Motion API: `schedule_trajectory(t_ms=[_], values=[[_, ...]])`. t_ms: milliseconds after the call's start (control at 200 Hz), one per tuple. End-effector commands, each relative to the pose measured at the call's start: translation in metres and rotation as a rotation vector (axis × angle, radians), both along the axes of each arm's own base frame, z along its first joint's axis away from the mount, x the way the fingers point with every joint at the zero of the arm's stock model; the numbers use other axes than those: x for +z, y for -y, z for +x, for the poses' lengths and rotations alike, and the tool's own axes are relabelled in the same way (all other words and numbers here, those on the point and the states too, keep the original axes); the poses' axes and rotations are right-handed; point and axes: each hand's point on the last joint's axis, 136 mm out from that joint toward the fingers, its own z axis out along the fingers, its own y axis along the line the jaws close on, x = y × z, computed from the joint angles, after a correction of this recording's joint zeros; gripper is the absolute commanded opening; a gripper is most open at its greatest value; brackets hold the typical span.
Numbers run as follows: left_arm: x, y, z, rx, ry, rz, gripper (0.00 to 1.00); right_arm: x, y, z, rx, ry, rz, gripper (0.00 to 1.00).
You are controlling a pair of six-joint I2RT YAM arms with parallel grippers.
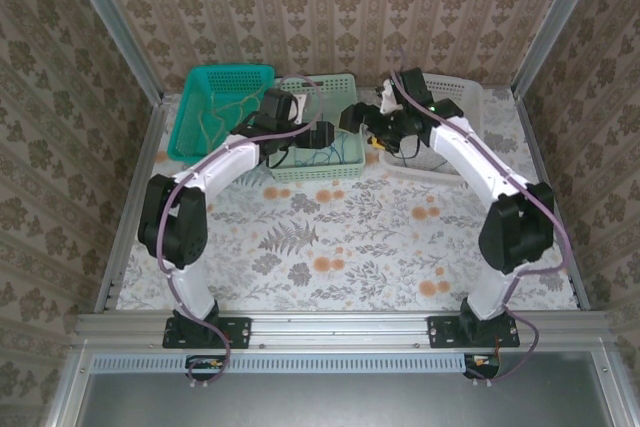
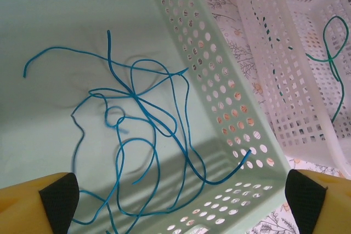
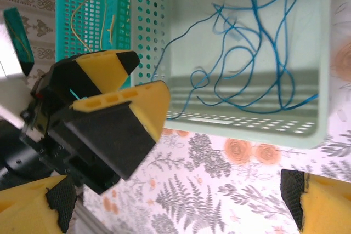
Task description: Untangle the cables
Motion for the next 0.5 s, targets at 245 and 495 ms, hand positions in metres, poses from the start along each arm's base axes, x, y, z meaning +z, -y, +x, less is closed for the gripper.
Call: schedule_trajectory(t_ms=[245,495], values=[[0.063,-0.082,-0.042,0.153,0.125,0.178,1.0,-0.007,0.111,-0.039,-0.115,0.398,-0.535,1.0],[0.05,-0.19,-0.083,0.384,0.193,0.307,1.0,-0.046,0.186,-0.074,-0.28,0.684,-0.821,1.0]])
